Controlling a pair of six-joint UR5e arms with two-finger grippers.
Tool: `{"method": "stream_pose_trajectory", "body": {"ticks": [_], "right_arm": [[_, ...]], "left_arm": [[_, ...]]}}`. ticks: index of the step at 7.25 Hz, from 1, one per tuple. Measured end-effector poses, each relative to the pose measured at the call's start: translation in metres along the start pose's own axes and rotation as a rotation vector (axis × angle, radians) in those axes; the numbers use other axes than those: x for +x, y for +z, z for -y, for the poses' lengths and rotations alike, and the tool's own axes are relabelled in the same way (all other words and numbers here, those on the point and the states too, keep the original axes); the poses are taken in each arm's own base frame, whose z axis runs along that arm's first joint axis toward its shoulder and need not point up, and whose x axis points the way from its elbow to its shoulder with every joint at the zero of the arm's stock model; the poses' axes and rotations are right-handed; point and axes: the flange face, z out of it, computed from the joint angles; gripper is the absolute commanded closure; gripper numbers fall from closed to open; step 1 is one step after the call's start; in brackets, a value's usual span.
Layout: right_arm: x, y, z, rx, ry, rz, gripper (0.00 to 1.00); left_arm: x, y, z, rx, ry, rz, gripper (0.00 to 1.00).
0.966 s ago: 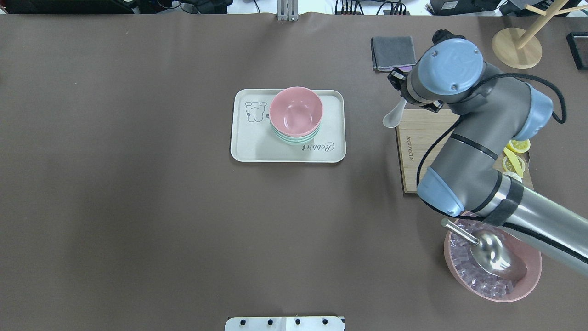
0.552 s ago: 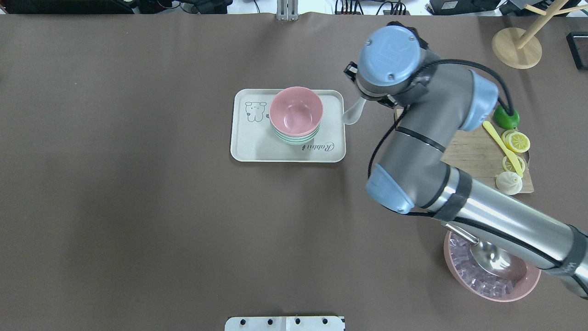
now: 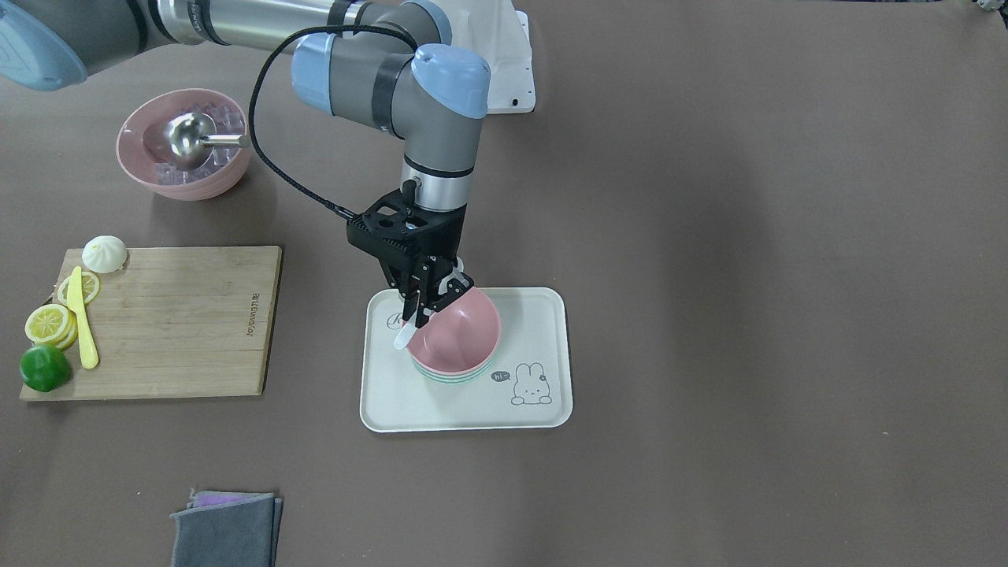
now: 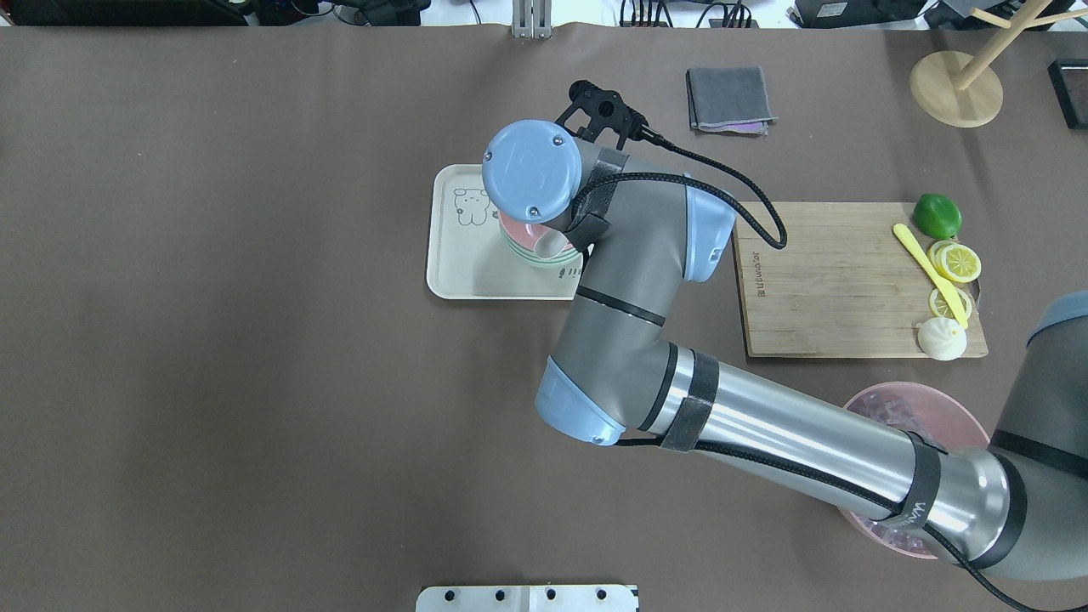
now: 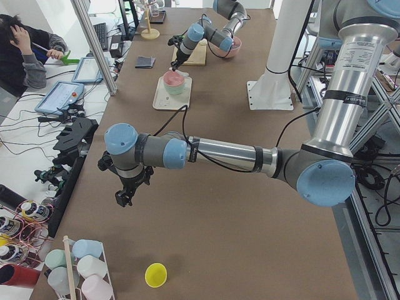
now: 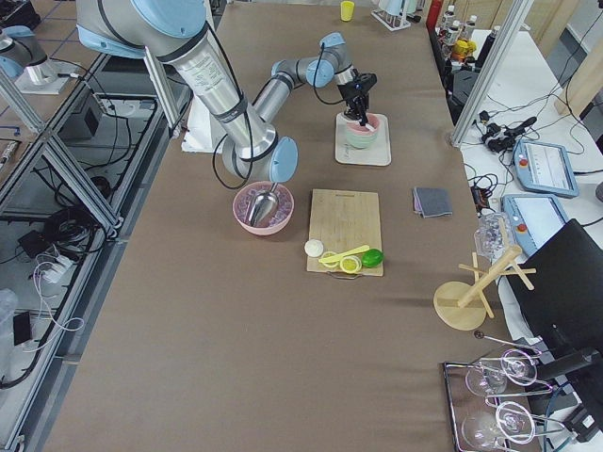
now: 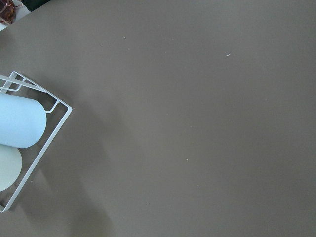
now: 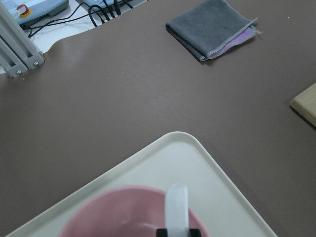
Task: Stack pink bowl on green and place spoon
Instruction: 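Carry the white spoon with the right gripper over the stacked bowls, then lower the spoon into the pink bowl and open the right gripper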
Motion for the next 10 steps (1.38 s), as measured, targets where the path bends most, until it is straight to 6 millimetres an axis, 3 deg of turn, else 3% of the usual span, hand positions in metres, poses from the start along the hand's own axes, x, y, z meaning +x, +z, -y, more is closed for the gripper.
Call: {"method": "stream_pose_trajectory", "body": {"ticks": [4,7,10], "right_arm": [[-0.003,0.003,-0.005,0.009,-0.015,-0.004,1.00],[-0.011,-0.004,0.011,0.020,0.000,0.011,1.00],[-0.047,-0.002,0.014,0.032,0.013,-0.012,1.00]], "left_arm": [[-0.001,0.002,-0.001,-0.002,-0.002,-0.003,0.01],[-0.001,0.002,-0.001,-0.003,-0.003,-0.002,0.01],[-0.001,0.002,-0.001,-0.003,-0.003,-0.003,0.01]]}}
